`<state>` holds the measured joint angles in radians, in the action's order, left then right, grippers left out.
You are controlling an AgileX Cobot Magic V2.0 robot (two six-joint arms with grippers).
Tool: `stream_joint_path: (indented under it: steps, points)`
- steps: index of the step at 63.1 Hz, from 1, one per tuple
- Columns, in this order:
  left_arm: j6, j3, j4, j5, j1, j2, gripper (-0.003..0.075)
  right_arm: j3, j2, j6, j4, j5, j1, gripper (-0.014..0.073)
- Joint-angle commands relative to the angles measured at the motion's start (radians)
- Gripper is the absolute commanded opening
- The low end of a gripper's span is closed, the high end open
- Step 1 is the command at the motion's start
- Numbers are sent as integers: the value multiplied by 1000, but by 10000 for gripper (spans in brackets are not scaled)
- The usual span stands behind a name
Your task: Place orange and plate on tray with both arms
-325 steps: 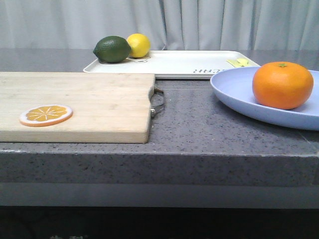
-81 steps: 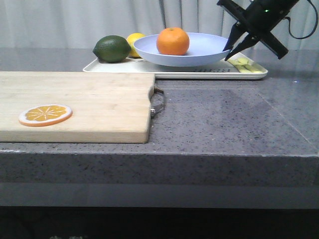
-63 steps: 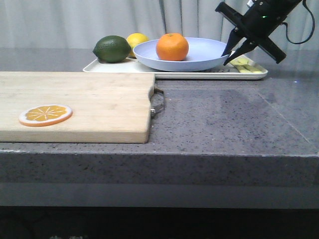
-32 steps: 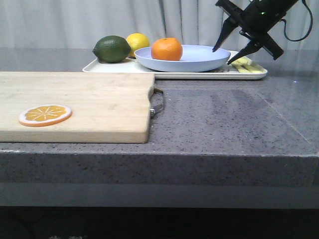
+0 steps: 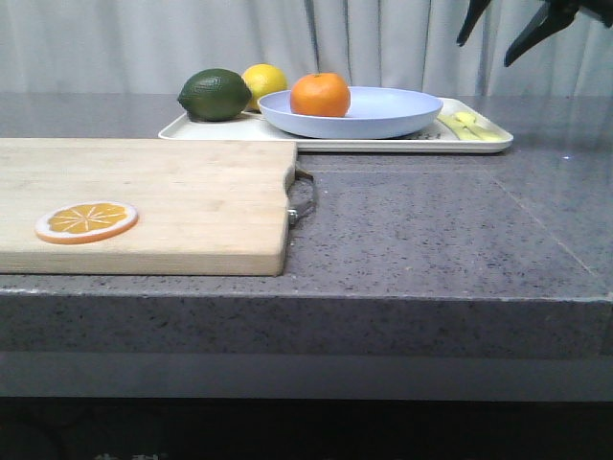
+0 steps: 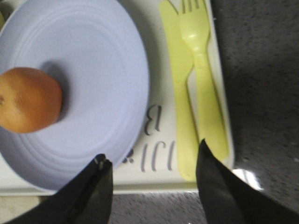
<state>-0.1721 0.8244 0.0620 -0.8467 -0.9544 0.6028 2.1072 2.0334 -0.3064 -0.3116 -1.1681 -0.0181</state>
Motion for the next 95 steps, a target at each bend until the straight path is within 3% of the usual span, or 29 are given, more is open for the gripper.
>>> stream_joint_path:
  steps: [1,15,25,43,67,83,95]
  points:
    - [-8,27,1,75,5,2,546,36,-118,98,36,-41,3,424]
    - [-8,27,34,75,5,2,546,35,-255,250,42,-162,-2,424]
    - [-6,27,47,75,5,2,546,-38,-405,322,53,-152,-7,424]
    - [-6,27,50,75,5,2,546,-427,-781,357,225,-75,-7,424]
    - [-6,27,50,75,5,2,546,-993,-1199,332,237,72,-7,424]
    - [-6,27,50,73,5,2,546,-1250,-1516,332,236,214,-7,424]
    - [-6,27,50,73,5,2,546,-1326,-1641,332,236,263,-7,424]
